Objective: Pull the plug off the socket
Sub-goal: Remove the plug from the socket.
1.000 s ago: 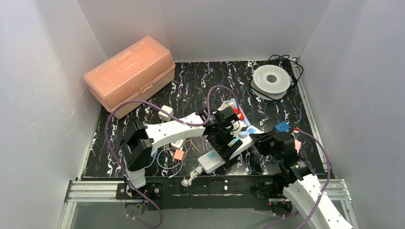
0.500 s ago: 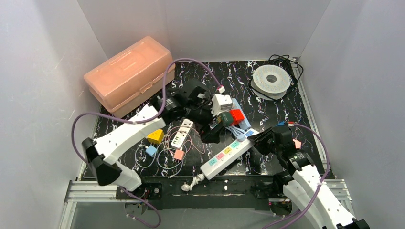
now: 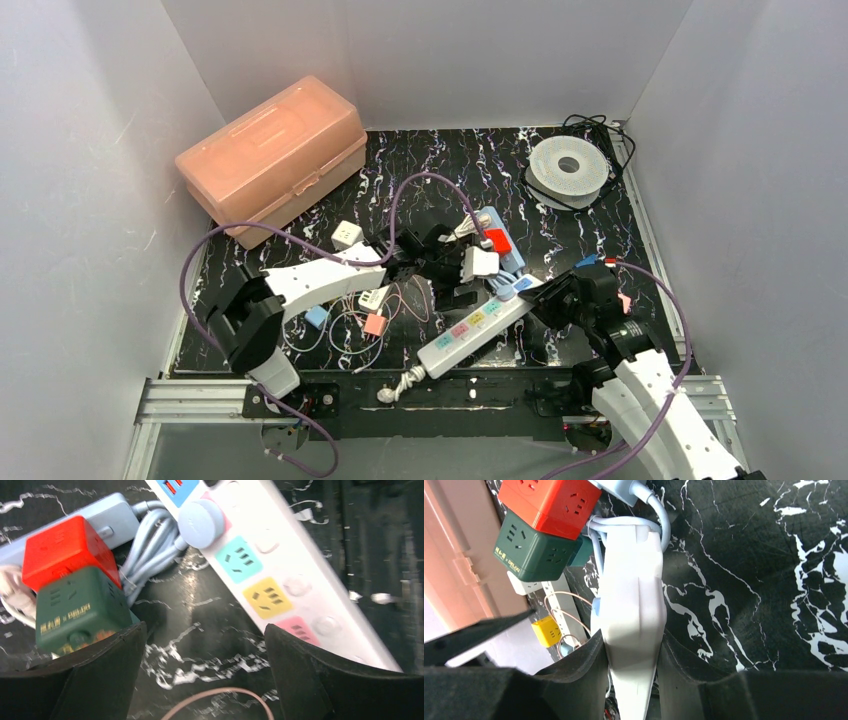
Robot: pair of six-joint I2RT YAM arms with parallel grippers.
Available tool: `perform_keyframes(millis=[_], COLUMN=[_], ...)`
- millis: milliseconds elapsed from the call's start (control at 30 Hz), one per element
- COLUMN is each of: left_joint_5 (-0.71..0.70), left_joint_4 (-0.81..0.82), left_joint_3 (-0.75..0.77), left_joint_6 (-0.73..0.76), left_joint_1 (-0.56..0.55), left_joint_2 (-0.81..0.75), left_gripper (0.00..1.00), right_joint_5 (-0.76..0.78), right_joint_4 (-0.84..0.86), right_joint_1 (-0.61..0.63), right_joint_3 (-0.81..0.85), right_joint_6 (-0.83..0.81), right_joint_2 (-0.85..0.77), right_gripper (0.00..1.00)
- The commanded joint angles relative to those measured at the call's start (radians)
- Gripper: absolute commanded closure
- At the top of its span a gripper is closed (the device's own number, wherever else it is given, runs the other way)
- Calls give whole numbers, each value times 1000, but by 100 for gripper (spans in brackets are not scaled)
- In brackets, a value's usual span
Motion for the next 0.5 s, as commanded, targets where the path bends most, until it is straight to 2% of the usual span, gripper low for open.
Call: perform_keyframes(millis=[0, 233, 467], left_joint_5=[57, 93, 163], left_joint_4=[292, 602, 710], left_joint_3=[-69, -179, -214], left_joint_6=[180, 327, 407], left_joint_1=[-12, -33, -45], left_joint_2=[42, 116, 169], left_gripper=[13, 12, 12], right_joint_5=[-87, -112, -131], right_joint_4=[-41, -41, 4], right_joint_1=[-4, -6, -13], right_joint_3=[9, -41, -50], right_joint_6=[49, 81, 96], right_joint_2=[-88, -120, -101], right_gripper=[99, 99, 99])
